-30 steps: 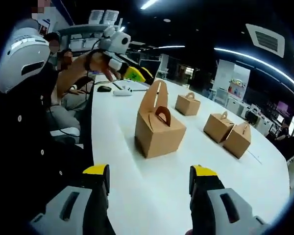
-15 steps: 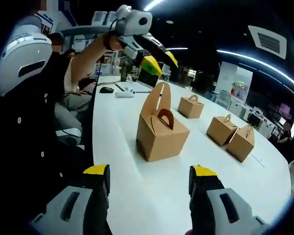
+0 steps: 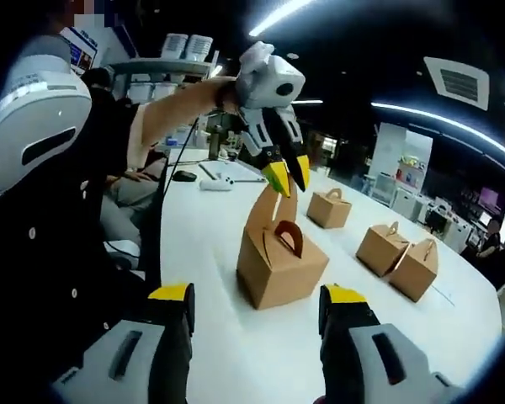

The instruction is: Pick up one paper box from the group, open the paper box, and remove the item inside

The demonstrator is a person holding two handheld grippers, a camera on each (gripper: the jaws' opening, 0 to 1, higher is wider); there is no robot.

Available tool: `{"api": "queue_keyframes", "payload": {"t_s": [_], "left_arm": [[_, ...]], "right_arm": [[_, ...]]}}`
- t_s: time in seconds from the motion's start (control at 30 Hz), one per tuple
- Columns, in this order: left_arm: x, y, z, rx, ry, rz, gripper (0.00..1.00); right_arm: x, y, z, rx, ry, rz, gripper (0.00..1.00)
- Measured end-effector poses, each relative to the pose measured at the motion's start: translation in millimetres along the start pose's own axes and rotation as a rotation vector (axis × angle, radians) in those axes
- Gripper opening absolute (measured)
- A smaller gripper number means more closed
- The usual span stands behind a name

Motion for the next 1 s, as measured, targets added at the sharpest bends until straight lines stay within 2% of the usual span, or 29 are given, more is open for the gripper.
{"api": "queue_keyframes", "payload": {"t_s": [0.17, 0.3, 0.47, 0.53, 0.63, 0.77, 0.8, 0.87, 1.0], "left_arm": [[-1.6, 22.9, -2.9, -0.02, 0.011, -0.005, 0.17], [-3.4, 36.7, -3.2, -0.038, 0.025, -0.033, 0.17], [-1.1, 51.8, -2.9, -0.057, 0.038, -0.067, 0.17], [0.6, 58.3, -3.1, -0.065, 0.044, -0.078, 0.17], [3.1, 68.6, -2.3, -0.079, 0.052, -0.106, 0.17], [4.8, 79.5, -2.1, -0.093, 0.058, -0.153, 0.17], [4.8, 80.9, -2.0, -0.094, 0.058, -0.162, 0.17], [5.0, 82.9, -2.3, -0.093, 0.059, -0.179, 0.17], [6.2, 86.9, -2.0, -0.093, 0.062, -0.194, 0.17]], "right_arm": [[8.9, -8.9, 2.5, -0.007, -0.008, -0.015, 0.59], [20.2, -22.9, 7.3, -0.054, 0.009, -0.022, 0.59], [37.3, -38.3, 12.3, -0.063, 0.096, -0.042, 0.43], [44.1, -42.0, 16.2, -0.086, 0.114, -0.041, 0.41], [57.6, -46.4, 20.7, -0.163, 0.177, 0.027, 0.37], [78.3, -50.9, 31.2, -0.359, 0.282, 0.177, 0.33], [83.2, -52.1, 34.4, -0.375, 0.307, 0.2, 0.31], [92.6, -57.4, 41.3, -0.41, 0.344, 0.211, 0.29], [107.7, -63.1, 54.4, -0.432, 0.331, 0.242, 0.26]]}}
Point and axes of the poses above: the point that each gripper's makers call its tool centre point, and the gripper's own axes: x roughly forward along the fingers, z roughly to its left, y roughly out of its underside, the point moved 10 cm from there along -x, roughly backward along the fingers, and after that the axes turned 13 degrees about y, right-handed, at the moved point
